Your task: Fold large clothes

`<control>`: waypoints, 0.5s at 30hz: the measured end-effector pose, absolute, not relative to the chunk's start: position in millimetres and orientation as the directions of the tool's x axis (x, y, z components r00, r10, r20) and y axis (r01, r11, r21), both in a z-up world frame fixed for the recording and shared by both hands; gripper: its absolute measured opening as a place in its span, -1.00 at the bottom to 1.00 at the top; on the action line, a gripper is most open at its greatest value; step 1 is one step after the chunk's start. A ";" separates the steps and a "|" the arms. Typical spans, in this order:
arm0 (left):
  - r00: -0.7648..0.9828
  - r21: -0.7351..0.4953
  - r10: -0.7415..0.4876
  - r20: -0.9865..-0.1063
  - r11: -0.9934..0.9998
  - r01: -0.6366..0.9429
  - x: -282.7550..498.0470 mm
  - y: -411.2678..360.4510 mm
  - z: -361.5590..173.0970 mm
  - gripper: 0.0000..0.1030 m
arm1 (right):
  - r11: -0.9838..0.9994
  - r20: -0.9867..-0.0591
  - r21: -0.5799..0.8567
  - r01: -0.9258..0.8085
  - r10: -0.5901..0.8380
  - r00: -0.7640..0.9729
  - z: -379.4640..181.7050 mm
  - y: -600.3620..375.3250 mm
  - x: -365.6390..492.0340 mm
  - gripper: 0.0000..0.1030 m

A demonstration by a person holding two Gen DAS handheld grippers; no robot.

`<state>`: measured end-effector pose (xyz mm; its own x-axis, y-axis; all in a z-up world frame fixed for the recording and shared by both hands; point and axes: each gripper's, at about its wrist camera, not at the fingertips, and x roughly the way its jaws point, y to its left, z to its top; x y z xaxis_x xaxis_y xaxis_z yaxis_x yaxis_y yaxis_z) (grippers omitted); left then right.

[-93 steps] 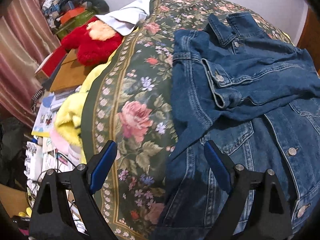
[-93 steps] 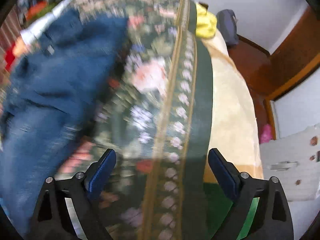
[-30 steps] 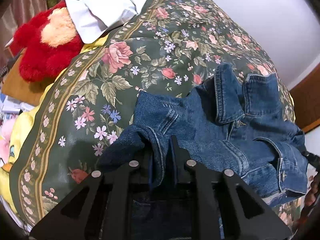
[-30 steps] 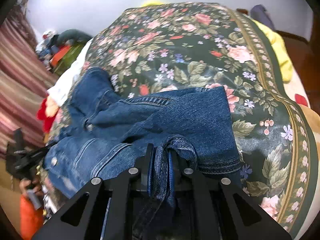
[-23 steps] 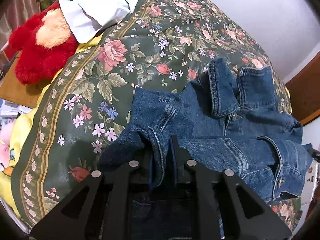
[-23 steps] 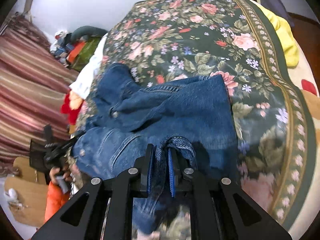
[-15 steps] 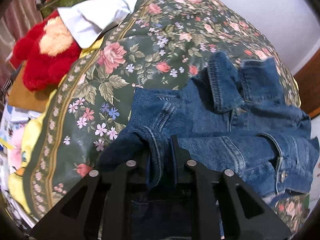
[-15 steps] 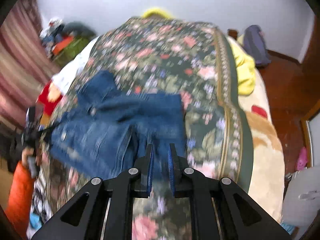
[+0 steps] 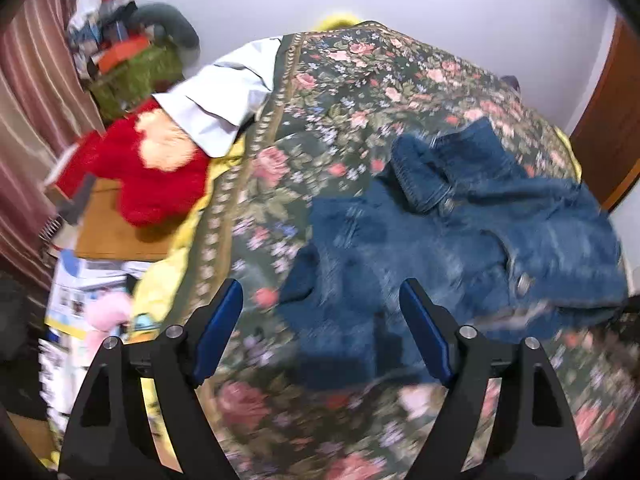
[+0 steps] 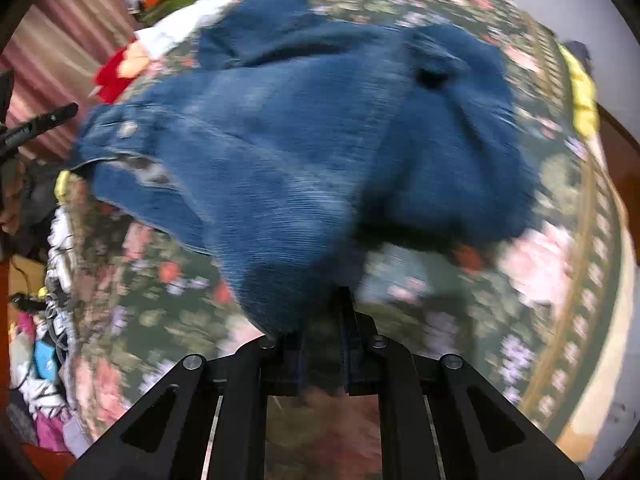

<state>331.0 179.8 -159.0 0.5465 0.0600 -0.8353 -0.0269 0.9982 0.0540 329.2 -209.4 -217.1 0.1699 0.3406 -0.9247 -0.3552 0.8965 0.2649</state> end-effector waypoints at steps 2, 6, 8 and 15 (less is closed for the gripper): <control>0.540 0.060 0.057 -0.840 0.998 -0.012 316.0 184.4 -165.0 0.57 | 0.864 -0.899 0.343 -0.369 0.416 0.138 -212.2 -198.6 333.2 -0.83; 0.469 0.043 0.010 -0.883 0.997 0.060 290.7 180.3 -198.4 0.57 | 0.839 -0.872 0.361 -0.407 0.459 0.173 -196.1 -182.0 341.7 -0.83; 0.434 0.027 -0.018 -0.901 0.995 0.097 285.7 172.3 -213.0 0.57 | 0.830 -0.854 0.377 -0.412 0.483 0.191 -187.9 -178.2 350.8 -0.83; 0.378 0.119 0.073 -0.923 0.988 0.099 319.1 139.4 -254.2 0.56 | 0.823 -0.793 0.427 -0.376 0.540 0.281 -163.5 -176.6 386.8 -0.83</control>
<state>319.1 139.4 -254.2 0.3780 0.0730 -0.9229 0.0991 0.9880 0.1187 386.8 -176.6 -163.5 0.2812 0.5402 -0.7932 -0.3755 0.8225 0.4271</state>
